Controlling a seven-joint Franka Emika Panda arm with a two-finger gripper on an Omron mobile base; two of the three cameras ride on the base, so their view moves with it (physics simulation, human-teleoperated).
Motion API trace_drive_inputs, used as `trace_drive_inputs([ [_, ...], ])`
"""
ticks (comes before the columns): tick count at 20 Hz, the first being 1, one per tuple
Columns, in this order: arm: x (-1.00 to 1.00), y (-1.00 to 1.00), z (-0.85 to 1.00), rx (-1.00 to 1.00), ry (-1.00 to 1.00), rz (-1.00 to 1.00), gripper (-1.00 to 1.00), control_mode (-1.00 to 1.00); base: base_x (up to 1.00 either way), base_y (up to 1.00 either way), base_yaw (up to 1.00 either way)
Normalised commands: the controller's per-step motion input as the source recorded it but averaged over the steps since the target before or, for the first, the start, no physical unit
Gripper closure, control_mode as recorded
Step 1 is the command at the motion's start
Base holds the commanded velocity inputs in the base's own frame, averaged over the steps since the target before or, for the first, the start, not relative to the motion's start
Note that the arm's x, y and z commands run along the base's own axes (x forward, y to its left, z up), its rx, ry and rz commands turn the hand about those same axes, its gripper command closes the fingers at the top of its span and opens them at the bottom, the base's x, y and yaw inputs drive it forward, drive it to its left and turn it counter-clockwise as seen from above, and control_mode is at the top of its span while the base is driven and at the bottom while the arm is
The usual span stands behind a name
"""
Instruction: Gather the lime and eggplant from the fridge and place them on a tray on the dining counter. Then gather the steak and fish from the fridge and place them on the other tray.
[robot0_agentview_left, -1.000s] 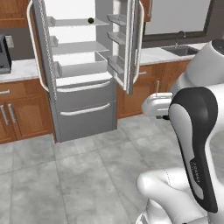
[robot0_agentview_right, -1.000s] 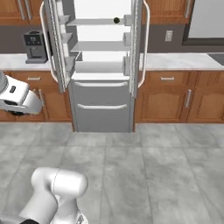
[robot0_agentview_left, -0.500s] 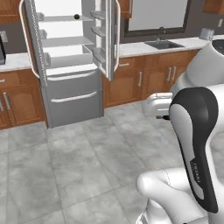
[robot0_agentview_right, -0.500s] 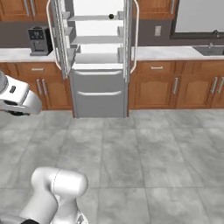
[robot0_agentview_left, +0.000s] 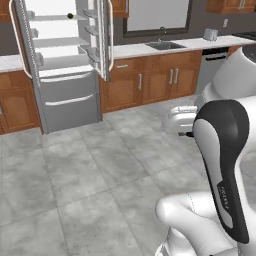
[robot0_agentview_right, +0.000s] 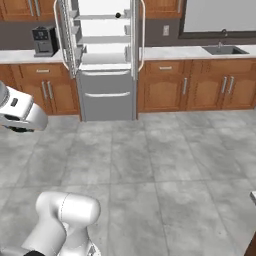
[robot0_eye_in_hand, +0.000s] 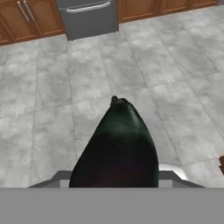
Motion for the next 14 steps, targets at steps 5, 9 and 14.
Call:
trace_drive_inputs([
  [5, 0.0, 0.0, 0.0, 0.0, 0.0, 0.0, 1.0, 1.0, -1.0, -0.54, -0.1],
  [9, 0.0, 0.0, 0.0, 0.0, 0.0, 0.0, 1.0, 1.0, -1.0, -0.68, -0.09],
  [14, 0.0, 0.0, 0.0, 0.0, 0.0, 0.0, 1.0, 1.0, -1.0, -0.83, -0.09],
])
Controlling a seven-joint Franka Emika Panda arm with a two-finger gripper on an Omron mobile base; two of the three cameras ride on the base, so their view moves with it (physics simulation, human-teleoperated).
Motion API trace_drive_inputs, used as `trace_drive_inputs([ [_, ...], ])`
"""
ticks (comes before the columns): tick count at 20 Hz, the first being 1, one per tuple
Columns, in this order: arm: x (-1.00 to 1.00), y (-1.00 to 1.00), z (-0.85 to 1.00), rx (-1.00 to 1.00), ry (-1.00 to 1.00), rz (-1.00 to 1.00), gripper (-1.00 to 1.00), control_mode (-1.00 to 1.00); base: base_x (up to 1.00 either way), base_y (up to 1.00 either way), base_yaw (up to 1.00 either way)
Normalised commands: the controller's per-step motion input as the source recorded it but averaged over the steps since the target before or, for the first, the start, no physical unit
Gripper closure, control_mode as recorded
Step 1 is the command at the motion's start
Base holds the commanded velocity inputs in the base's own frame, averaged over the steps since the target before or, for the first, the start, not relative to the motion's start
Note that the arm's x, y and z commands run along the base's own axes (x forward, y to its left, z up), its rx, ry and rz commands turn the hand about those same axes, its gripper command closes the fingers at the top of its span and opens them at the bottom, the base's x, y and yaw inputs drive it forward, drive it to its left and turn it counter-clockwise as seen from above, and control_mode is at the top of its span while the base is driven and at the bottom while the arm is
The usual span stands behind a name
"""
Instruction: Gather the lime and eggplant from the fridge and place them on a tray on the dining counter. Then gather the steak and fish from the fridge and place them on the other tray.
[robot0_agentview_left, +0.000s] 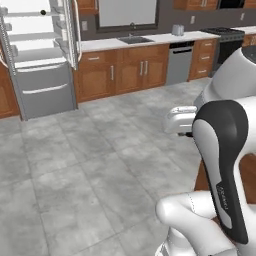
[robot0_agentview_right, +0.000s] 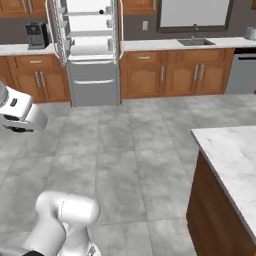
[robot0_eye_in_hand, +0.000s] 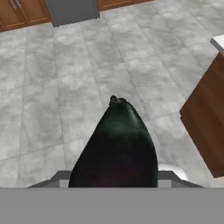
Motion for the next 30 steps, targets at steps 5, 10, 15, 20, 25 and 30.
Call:
trace_drive_inputs([
  [5, 0.0, 0.0, 0.0, 0.0, 0.0, 0.0, 1.0, 1.0, -1.0, -1.0, -0.06],
  [10, 0.0, 0.0, 0.0, 0.0, 0.0, 0.0, 1.0, 1.0, -1.0, -1.0, -0.02],
  [15, 0.0, 0.0, 0.0, 0.0, 0.0, 0.0, 1.0, 1.0, -1.0, -1.0, 0.0],
  [20, 0.0, 0.0, 0.0, 0.0, 0.0, 0.0, 1.0, 1.0, -0.87, -1.0, 0.0],
  [25, 0.0, 0.0, 0.0, 0.0, 0.0, 0.0, 1.0, 1.0, -0.63, -1.0, 0.02],
  [30, 0.0, 0.0, 0.0, 0.0, 0.0, 0.0, 1.0, 1.0, -0.07, -1.0, 0.01],
])
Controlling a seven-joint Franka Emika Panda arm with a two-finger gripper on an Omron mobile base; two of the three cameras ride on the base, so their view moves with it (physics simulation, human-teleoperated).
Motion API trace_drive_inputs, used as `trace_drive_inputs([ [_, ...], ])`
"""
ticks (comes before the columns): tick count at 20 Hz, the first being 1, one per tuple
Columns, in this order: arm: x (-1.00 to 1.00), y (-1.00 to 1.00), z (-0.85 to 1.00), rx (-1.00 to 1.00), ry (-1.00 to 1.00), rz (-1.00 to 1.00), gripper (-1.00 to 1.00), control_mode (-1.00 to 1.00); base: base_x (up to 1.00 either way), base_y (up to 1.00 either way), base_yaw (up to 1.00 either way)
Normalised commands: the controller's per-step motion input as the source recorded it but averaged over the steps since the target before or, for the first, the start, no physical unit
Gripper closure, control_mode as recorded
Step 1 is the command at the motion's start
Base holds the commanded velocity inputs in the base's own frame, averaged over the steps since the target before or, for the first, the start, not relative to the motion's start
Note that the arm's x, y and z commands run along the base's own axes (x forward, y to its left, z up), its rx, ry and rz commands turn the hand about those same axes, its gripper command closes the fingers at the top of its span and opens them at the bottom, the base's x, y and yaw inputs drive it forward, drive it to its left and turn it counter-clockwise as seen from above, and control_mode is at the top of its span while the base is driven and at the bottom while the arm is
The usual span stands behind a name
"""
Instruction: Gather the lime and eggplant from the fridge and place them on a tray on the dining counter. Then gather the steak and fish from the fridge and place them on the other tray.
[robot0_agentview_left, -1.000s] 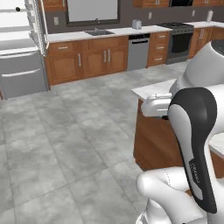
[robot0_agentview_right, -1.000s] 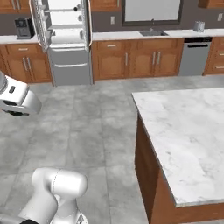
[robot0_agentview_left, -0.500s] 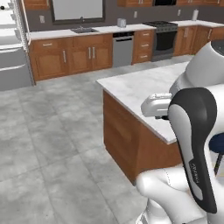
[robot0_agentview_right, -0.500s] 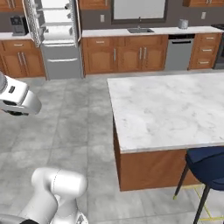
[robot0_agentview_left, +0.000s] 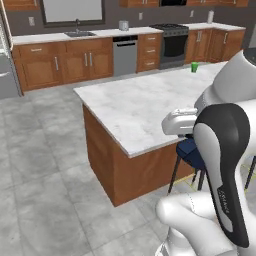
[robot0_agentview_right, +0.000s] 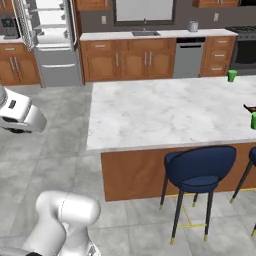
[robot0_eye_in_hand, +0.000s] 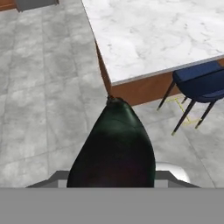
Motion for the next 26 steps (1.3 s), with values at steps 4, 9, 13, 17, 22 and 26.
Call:
trace_drive_inputs([
  [4, 0.0, 0.0, 0.0, 0.0, 0.0, 0.0, 1.0, 1.0, 0.02, -1.0, 0.01],
  [9, 0.0, 0.0, 0.0, 0.0, 0.0, 0.0, 1.0, 1.0, 0.09, -1.0, 0.01],
  [13, 0.0, 0.0, 0.0, 0.0, 0.0, 0.0, 1.0, 1.0, 0.1, -1.0, 0.01],
  [17, 0.0, 0.0, 0.0, 0.0, 0.0, 0.0, 1.0, 1.0, 0.16, -1.0, 0.01],
  [22, 0.0, 0.0, 0.0, 0.0, 0.0, 0.0, 1.0, 1.0, 0.22, -1.0, 0.03],
  [26, 0.0, 0.0, 0.0, 0.0, 0.0, 0.0, 1.0, 1.0, 0.25, -1.0, 0.07],
])
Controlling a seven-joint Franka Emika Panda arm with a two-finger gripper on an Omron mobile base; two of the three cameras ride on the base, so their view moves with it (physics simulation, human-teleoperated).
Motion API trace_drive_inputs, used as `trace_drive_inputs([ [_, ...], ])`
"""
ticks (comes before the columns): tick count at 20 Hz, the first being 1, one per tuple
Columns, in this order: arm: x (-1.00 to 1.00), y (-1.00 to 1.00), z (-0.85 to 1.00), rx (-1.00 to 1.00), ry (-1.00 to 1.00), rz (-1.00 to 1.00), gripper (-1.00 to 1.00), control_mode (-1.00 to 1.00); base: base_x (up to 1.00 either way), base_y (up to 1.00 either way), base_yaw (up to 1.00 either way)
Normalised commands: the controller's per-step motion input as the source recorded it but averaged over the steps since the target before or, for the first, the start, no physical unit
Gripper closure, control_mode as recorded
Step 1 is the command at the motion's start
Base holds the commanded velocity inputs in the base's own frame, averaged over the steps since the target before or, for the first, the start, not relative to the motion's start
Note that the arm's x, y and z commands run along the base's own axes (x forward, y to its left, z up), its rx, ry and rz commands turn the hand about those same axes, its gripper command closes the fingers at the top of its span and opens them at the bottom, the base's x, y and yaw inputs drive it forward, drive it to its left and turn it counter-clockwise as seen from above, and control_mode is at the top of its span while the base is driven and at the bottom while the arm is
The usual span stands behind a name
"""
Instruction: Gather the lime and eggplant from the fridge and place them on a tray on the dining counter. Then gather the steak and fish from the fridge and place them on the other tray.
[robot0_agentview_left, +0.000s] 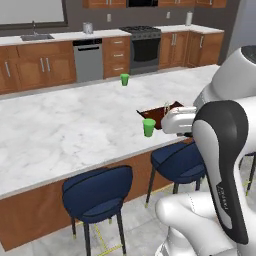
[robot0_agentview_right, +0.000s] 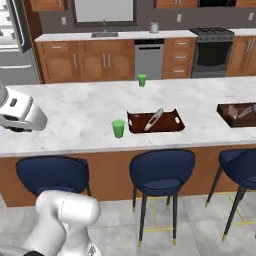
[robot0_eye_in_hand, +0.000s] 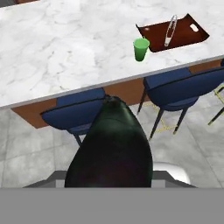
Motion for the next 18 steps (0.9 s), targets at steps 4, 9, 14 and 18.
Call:
trace_drive_inputs([
  [4, 0.0, 0.0, 0.0, 0.0, 0.0, 0.0, 1.0, 1.0, 0.34, -1.0, 0.12],
  [9, 0.0, 0.0, 0.0, 0.0, 0.0, 0.0, 1.0, 1.0, 0.41, -0.99, 0.18],
  [14, 0.0, 0.0, 0.0, 0.0, 0.0, 0.0, 1.0, 1.0, 0.68, -0.72, 0.25],
  [18, 0.0, 0.0, 0.0, 0.0, 0.0, 0.0, 1.0, 1.0, 0.95, -0.19, 0.26],
])
